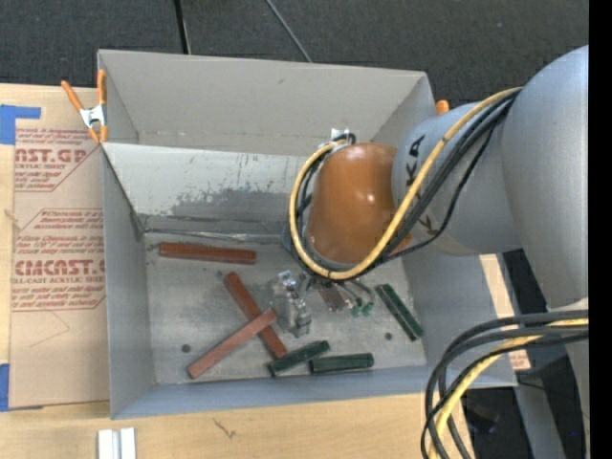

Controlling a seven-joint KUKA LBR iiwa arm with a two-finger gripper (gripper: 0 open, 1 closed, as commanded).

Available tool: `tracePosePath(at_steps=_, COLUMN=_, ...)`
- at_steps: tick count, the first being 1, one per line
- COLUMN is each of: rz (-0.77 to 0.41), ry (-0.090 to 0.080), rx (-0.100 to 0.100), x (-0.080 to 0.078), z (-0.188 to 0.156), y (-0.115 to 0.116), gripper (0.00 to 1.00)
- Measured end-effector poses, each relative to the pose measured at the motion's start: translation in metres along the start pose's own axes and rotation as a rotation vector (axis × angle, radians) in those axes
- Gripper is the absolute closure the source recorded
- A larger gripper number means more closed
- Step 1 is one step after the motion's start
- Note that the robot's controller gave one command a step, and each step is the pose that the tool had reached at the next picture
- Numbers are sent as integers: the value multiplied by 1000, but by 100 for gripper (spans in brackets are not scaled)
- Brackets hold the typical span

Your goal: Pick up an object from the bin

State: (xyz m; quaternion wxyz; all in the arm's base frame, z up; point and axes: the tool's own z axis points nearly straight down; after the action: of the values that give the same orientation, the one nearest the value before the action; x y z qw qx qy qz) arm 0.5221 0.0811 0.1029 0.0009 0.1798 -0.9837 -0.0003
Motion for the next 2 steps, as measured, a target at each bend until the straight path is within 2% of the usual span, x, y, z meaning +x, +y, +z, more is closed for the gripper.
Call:
tracePosePath(at_steps=1, rz=79, ry=-5, rx=1, x=42, z=-104, y=-4, gripper=0)
tracePosePath(at_steps=2, rz=79, ry=-3, rx=0, x=42, z=-104, y=-4, gripper=0)
